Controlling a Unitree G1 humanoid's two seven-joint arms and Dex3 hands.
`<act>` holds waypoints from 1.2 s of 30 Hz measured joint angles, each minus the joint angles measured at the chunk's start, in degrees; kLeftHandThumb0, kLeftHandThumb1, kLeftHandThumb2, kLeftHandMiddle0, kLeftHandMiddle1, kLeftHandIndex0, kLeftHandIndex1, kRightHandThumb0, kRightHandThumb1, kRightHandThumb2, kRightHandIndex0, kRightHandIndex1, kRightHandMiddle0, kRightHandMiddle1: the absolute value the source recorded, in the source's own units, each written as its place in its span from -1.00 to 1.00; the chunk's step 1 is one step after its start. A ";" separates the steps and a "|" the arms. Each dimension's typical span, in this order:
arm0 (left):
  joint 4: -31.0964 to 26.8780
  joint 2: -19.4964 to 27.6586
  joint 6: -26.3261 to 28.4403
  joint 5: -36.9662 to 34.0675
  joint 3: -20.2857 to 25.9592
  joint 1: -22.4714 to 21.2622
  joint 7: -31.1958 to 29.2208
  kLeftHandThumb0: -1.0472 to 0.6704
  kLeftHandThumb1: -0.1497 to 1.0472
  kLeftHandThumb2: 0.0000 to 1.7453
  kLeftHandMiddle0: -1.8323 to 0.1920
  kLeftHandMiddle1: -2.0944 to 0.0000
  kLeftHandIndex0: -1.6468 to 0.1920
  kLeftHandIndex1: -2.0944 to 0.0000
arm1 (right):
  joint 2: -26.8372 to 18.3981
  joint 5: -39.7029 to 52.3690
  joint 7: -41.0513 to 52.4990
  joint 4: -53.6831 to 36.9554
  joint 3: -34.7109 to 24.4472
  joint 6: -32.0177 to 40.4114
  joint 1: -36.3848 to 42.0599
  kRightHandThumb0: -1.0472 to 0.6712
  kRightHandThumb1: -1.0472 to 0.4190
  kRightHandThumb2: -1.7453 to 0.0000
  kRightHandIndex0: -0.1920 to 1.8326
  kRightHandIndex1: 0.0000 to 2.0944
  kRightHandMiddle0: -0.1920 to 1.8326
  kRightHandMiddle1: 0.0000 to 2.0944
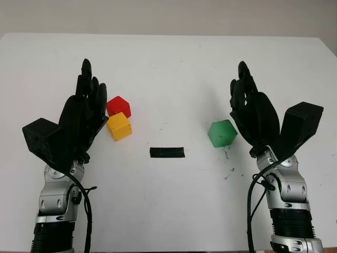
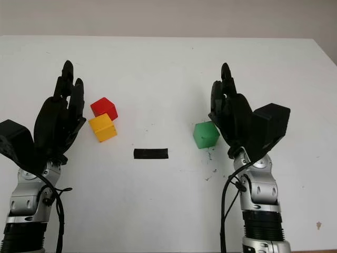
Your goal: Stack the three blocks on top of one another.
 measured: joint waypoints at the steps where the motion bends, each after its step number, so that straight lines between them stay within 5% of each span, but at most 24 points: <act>1: -0.17 0.00 0.16 0.00 -0.01 0.06 0.03 -0.66 1.00 -0.32 1.00 1.00 1.00 1.00 | 0.00 0.01 0.00 -0.12 0.00 0.09 0.01 -0.62 -1.00 0.17 -1.00 -1.00 -1.00 -1.00; 12: -0.07 0.00 0.32 0.00 -0.02 0.11 -0.56 -0.64 1.00 -0.30 1.00 1.00 1.00 1.00 | -0.03 0.02 0.84 0.04 -0.04 0.07 0.00 -0.64 -1.00 0.17 -1.00 -1.00 -1.00 -1.00; 17: -0.51 1.29 1.13 -0.38 1.18 -0.30 -0.84 -0.57 1.00 -0.46 0.90 0.95 0.96 0.97 | -0.14 0.80 2.27 0.42 -0.40 -1.33 -0.30 -0.66 -1.00 0.15 -1.00 -1.00 -1.00 -1.00; 20: -0.75 6.25 3.34 1.76 3.07 -3.76 0.08 -0.44 1.00 -0.80 0.59 0.88 0.65 0.84 | -0.40 1.76 2.76 0.39 -0.98 -1.34 -1.45 -0.66 -1.00 0.16 -1.00 -1.00 -1.00 -1.00; 24: 2.65 21.40 2.96 11.10 1.92 -11.99 -6.70 -0.14 0.86 -0.94 0.45 0.87 0.39 0.74 | -1.75 3.94 4.61 0.39 -1.61 0.22 -4.78 -0.68 -1.00 0.19 -1.00 -1.00 -1.00 -1.00; 29: 14.13 35.74 -8.72 24.74 -6.29 -21.54 -14.04 -0.14 0.73 -0.95 0.44 0.94 0.25 0.85 | -3.52 5.90 6.10 0.76 -2.50 3.23 -8.20 -0.70 -1.00 0.20 -1.00 -1.00 -1.00 -1.00; 36: 28.89 39.54 -27.39 45.76 -20.30 -30.54 -8.30 -0.22 0.68 -0.95 0.61 0.99 0.29 0.91 | -4.14 5.42 6.29 1.02 -2.39 3.48 -8.75 -0.69 -1.00 0.21 -1.00 -1.00 -1.00 -1.00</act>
